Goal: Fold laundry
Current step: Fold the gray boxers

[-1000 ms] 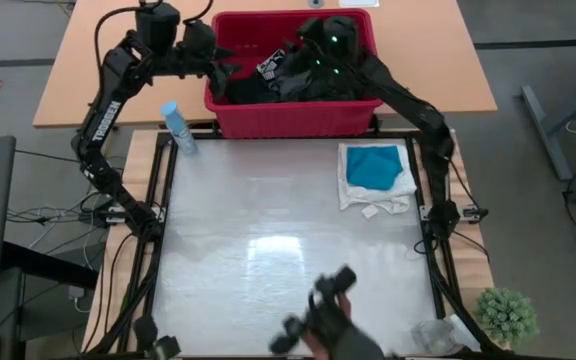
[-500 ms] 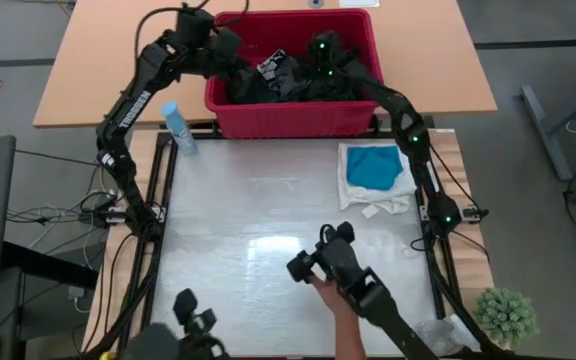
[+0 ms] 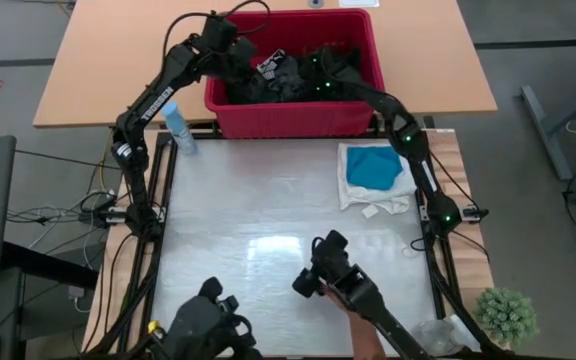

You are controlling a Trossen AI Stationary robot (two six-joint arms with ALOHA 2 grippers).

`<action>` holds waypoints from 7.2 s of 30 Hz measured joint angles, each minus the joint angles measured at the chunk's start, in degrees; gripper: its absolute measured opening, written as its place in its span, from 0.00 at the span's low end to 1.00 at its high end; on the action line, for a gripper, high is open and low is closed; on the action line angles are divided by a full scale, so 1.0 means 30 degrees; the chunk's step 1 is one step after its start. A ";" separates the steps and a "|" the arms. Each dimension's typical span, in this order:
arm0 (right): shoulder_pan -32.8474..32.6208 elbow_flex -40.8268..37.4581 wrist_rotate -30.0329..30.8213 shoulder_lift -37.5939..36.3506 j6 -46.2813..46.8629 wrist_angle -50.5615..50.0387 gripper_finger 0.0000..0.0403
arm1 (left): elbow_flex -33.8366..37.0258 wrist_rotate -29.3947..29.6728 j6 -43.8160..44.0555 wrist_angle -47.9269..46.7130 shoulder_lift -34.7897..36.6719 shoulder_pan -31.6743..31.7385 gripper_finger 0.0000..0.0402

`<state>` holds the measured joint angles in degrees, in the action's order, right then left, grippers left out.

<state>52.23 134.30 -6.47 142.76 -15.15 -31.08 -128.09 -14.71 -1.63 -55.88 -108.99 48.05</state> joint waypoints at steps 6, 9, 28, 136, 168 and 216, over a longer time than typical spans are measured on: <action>-0.0544 0.0000 0.2788 -0.0007 -0.0628 -0.0764 0.40 | 0.0000 0.0067 0.0012 0.0554 0.0015 -0.0029 0.48; -0.0709 0.0000 0.2791 -0.0007 -0.0539 -0.0923 0.10 | 0.0000 0.0063 0.0168 0.0529 0.0015 0.0052 0.48; -0.1405 0.0160 0.1188 -0.7317 0.2655 0.0306 0.05 | -0.0004 -0.0008 -0.2095 0.0949 0.1061 0.0970 0.48; -2.6282 -1.6841 0.5841 -1.8455 1.8613 -0.5585 0.48 | 2.4523 0.2317 -0.7056 0.9128 0.4249 -1.3993 0.44; -2.1831 -1.7056 1.1066 -1.8440 1.2699 0.0227 0.48 | 1.3392 0.7058 -0.6921 0.0695 1.2123 -1.6454 0.00; -1.8018 -1.6666 -0.5879 -0.6506 0.4966 0.9329 0.13 | 1.2036 0.7698 -0.6021 -0.5734 1.2721 -2.3205 0.01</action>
<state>-1.83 84.30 -24.11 123.24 -0.26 -3.10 -91.98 8.38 -19.69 -73.08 -70.83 -21.56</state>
